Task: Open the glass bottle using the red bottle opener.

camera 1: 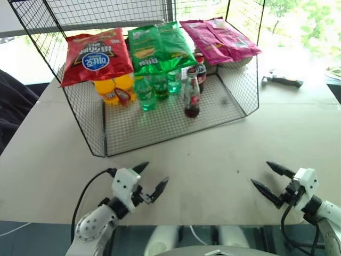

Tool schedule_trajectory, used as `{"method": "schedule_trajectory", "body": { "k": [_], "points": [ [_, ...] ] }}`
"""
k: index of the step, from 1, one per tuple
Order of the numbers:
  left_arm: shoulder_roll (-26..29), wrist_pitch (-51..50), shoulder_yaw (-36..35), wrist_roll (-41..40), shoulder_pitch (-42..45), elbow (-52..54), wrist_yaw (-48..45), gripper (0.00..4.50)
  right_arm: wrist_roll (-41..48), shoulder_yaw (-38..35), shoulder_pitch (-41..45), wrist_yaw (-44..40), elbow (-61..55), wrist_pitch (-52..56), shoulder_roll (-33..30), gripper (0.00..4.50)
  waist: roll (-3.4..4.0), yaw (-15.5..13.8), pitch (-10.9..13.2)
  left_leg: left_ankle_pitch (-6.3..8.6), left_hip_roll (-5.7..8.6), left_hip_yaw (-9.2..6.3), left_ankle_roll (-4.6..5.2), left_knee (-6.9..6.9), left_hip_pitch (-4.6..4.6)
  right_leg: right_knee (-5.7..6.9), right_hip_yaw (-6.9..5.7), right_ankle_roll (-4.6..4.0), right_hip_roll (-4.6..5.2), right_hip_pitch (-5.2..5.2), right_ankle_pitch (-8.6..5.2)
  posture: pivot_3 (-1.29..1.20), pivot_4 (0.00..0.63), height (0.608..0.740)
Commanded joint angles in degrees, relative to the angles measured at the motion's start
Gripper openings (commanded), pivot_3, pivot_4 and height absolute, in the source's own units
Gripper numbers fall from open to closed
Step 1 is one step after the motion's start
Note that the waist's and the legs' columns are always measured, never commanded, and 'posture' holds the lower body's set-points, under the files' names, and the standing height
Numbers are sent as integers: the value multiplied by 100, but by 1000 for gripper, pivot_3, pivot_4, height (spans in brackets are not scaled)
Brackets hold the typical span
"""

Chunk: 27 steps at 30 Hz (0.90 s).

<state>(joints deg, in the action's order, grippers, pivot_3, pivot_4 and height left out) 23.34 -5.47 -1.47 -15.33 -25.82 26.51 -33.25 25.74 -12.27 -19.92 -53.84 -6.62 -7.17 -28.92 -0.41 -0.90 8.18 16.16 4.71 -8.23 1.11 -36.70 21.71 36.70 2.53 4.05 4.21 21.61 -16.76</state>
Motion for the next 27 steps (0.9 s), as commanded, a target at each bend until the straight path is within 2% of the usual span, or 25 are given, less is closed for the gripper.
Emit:
{"method": "schedule_trajectory", "body": {
  "k": [1,20,27],
  "points": [
    [17,75,40,39,7,101,14,4500,87,-122,41,22,-164,-94,6,4470,0,1,0,0,0,0,0,-1,0,1,0,0,0,0,0,0,150,740],
    [-70,-78,42,14,114,184,183,4500,73,52,313,-6,-85,-46,40,4470,-1,7,-5,0,1,1,0,-24,-2,16,-3,-1,-3,-3,2,0,150,740],
    [-362,-72,-318,114,743,-14,808,4500,415,402,654,-111,-594,252,138,4470,-1,4,-6,0,1,1,0,-44,-2,31,-8,-4,-5,-6,6,0,150,740]
  ]
}}
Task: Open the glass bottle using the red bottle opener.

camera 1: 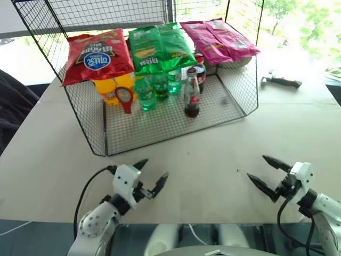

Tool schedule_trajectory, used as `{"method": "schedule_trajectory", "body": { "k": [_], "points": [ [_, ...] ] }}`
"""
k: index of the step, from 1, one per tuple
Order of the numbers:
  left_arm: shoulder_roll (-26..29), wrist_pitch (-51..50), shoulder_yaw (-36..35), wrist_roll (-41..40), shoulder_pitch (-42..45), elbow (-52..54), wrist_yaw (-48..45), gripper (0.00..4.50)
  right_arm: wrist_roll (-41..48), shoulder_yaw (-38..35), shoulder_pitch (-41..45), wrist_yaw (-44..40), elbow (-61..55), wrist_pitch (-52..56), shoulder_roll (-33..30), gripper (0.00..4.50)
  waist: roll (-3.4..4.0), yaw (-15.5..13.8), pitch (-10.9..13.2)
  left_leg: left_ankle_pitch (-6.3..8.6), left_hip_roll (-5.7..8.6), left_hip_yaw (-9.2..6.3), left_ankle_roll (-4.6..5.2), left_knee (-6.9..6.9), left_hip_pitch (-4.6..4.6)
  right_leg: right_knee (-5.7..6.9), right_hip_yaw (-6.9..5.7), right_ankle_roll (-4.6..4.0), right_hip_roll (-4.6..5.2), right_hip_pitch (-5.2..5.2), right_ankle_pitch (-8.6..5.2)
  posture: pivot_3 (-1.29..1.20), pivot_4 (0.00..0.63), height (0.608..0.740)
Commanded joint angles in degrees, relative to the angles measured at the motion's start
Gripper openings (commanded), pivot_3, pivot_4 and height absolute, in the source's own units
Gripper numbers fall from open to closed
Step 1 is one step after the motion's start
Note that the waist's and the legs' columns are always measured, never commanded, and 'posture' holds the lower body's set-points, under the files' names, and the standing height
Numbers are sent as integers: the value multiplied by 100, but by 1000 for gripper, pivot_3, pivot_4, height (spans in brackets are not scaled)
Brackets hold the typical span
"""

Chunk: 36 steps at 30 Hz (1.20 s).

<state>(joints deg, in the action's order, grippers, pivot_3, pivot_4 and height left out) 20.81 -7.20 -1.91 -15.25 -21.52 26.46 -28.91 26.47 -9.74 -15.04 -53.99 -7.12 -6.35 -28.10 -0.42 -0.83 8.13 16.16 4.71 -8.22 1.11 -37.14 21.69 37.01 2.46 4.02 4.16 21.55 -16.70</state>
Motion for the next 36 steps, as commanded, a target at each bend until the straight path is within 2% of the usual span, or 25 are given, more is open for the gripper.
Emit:
{"method": "schedule_trajectory", "body": {
  "k": [1,7,12,21,31,34,36],
  "points": [
    [-156,113,-351,133,492,-56,503,4500,451,238,263,-98,-709,278,89,4470,0,-1,0,0,0,0,0,-3,0,4,0,0,-1,0,0,0,150,740],
    [-349,219,-923,135,1512,-277,1125,4500,1095,608,806,-124,-1520,822,220,4470,-22,1,-15,-3,0,0,-5,-19,-4,31,-6,-3,-5,4,3,0,150,740],
    [-222,278,-1294,261,2159,-431,1409,4500,1572,816,1191,-4,-2041,1313,259,4470,-28,0,-17,-3,4,0,-4,-22,1,33,-6,-4,-4,9,3,0,150,740],
    [64,331,-1391,246,2900,-1059,1263,4500,1461,937,1394,34,-2031,1399,353,4470,-34,6,-21,-5,5,1,-6,-28,-1,50,-6,-4,-7,15,3,0,150,740],
    [106,344,-1436,209,3681,-1864,1276,4500,1370,848,1371,41,-1996,1336,351,4470,-38,6,-23,-8,6,1,-10,-32,-2,63,-5,-4,-8,18,3,0,150,740],
    [59,380,-1423,143,3755,-1936,1229,3789,1348,825,1331,38,-2000,1312,351,4500,-38,14,-23,-8,6,1,-10,-32,-1,62,-4,-4,-8,19,3,0,150,740],
    [43,373,-1408,114,3753,-1931,1211,2839,1332,819,1317,35,-2000,1298,356,4500,-38,20,-23,-8,6,1,-10,-32,0,61,-4,-4,-7,21,3,0,150,740]
  ]
}}
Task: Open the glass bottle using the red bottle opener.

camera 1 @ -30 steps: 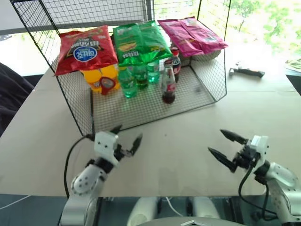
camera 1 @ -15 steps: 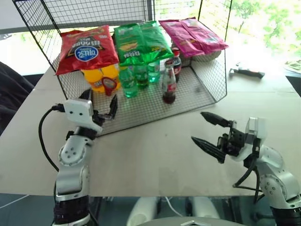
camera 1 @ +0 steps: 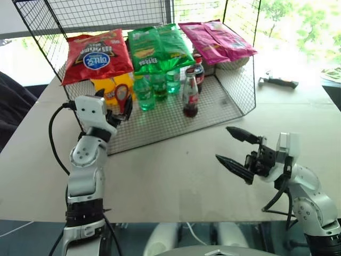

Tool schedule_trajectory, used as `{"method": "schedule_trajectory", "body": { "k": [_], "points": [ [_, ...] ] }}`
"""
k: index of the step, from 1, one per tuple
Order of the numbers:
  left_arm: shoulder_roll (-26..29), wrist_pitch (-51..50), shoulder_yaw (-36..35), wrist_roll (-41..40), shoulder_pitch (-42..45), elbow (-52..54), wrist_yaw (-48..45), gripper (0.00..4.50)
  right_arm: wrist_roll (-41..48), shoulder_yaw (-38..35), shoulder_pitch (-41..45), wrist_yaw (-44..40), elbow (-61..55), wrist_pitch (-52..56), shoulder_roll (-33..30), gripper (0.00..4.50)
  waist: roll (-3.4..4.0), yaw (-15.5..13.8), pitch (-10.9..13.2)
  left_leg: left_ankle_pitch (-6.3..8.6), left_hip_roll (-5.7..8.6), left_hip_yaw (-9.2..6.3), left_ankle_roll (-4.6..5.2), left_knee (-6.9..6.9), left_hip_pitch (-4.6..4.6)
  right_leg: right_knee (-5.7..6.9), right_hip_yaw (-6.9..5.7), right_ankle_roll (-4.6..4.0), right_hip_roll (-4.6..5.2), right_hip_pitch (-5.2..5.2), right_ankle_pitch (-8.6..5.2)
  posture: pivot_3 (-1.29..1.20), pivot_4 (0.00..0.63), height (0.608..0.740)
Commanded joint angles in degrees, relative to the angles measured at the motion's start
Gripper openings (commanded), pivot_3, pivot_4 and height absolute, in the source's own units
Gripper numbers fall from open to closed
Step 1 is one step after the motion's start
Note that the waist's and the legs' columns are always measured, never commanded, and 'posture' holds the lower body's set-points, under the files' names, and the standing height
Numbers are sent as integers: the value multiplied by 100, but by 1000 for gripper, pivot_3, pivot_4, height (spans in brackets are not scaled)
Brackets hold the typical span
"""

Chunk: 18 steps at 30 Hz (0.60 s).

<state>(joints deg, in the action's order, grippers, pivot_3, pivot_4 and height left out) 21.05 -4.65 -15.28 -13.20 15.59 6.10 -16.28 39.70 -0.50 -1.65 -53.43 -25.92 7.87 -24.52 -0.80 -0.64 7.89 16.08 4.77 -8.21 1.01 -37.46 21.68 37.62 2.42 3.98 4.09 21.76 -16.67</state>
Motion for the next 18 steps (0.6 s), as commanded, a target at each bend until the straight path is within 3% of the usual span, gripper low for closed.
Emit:
{"method": "schedule_trajectory", "body": {
  "k": [1,3,5,7,18],
  "points": [
    [6,105,-62,-108,22,119,-57,2417,2,-110,-27,-16,-120,-130,1,4500,0,0,0,0,0,0,0,0,1,0,0,0,0,1,0,0,150,740],
    [-14,86,-43,-123,-39,164,-61,1336,-11,-113,-38,-11,-119,-143,4,4500,-1,-3,0,0,0,0,0,0,2,0,0,0,1,3,0,0,150,740],
    [-56,38,-48,-175,-123,243,-50,537,-14,-112,-50,-1,-117,-158,10,4500,-2,-4,-1,0,0,0,0,-1,1,1,1,0,1,2,0,0,150,740],
    [-76,14,-67,-216,-165,297,-43,14,-27,-105,-49,0,-106,-170,14,4500,-3,-4,-2,0,0,1,0,-1,0,3,2,0,0,2,0,0,150,740],
    [-300,-181,-154,-1069,-230,854,-126,14,-58,-82,7,-57,15,-190,33,4500,-5,-8,-2,-1,0,1,-1,-2,1,4,1,0,1,2,0,0,150,740]
  ]
}}
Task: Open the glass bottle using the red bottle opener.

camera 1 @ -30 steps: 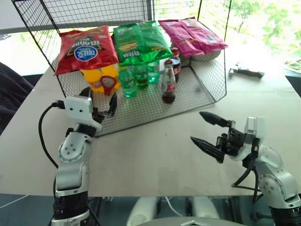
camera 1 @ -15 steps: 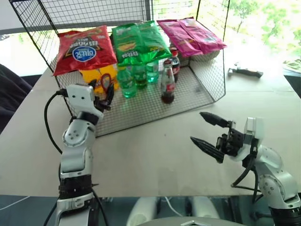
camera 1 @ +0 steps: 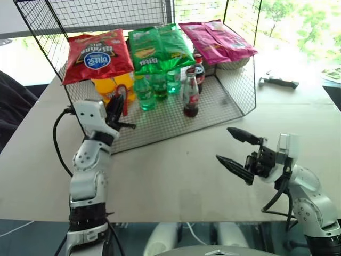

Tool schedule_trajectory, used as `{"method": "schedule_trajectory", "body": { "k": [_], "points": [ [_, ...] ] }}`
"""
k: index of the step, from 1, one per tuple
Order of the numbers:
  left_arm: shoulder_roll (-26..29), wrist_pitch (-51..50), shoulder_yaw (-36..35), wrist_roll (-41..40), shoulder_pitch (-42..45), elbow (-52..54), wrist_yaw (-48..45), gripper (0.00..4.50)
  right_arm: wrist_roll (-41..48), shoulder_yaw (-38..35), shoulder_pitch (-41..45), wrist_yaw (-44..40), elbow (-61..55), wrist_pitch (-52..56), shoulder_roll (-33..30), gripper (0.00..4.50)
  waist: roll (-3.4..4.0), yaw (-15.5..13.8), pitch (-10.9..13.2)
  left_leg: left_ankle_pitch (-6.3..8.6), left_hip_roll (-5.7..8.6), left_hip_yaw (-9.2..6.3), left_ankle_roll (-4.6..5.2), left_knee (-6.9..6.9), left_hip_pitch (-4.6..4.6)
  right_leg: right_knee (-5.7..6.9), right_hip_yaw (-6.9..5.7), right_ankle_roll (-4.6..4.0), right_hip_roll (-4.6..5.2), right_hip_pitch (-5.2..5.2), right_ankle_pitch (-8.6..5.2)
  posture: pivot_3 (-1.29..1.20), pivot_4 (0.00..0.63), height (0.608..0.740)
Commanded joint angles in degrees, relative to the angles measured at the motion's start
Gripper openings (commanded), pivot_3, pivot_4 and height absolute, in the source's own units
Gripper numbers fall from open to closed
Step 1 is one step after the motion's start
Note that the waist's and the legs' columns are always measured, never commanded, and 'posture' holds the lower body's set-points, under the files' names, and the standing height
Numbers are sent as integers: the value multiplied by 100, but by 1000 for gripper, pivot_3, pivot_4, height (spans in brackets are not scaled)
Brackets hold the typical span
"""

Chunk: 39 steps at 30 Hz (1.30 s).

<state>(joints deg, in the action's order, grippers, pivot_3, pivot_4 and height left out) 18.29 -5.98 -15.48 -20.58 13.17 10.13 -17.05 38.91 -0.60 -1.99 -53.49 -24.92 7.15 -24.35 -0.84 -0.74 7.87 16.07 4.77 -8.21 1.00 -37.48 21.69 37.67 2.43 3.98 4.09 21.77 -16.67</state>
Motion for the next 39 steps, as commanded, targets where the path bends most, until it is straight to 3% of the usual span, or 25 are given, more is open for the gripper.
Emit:
{"method": "schedule_trajectory", "body": {
  "k": [1,18,20,24,30,34,39],
  "points": [
    [-53,-77,-143,-423,2,517,-49,14,12,-62,36,-59,-75,-124,19,4500,0,4,0,0,0,0,0,0,0,0,0,0,0,0,0,0,150,740],
    [-189,-611,-262,-1446,-486,1158,-71,14,-56,-42,-5,-31,-6,-150,70,4500,-1,-1,-1,0,0,2,-1,-3,-2,3,2,0,-1,-2,0,0,150,740],
    [-225,-848,-170,-1858,-488,1261,-205,14,-85,-49,0,60,9,-64,46,4500,-1,1,-1,0,-1,1,-1,-3,-2,2,2,0,-2,-1,0,0,150,740],
    [-187,-1613,316,-2767,-678,1483,-816,14,-415,51,294,910,109,569,76,4500,-2,0,-2,0,0,3,0,-4,-1,3,4,0,-1,-2,0,0,150,740],
    [-266,-2195,669,-3433,-590,1181,-1346,14,-624,490,1000,2072,-65,2674,-208,4500,-1,19,-1,-3,-2,3,-4,-5,-4,13,5,-2,-6,3,-1,0,150,740],
    [-647,-2546,862,-3956,-325,827,-1586,14,53,650,1724,2234,-49,4104,-111,4500,-4,12,-3,-4,1,5,-3,-7,-1,13,5,-2,-5,3,0,0,150,740],
    [-1005,-2658,1049,-3980,-130,517,-1699,14,994,546,2203,2167,105,5141,207,4500,-5,10,-3,-3,1,-1,-2,-8,6,1,1,-2,-5,4,0,0,150,740]
  ]
}}
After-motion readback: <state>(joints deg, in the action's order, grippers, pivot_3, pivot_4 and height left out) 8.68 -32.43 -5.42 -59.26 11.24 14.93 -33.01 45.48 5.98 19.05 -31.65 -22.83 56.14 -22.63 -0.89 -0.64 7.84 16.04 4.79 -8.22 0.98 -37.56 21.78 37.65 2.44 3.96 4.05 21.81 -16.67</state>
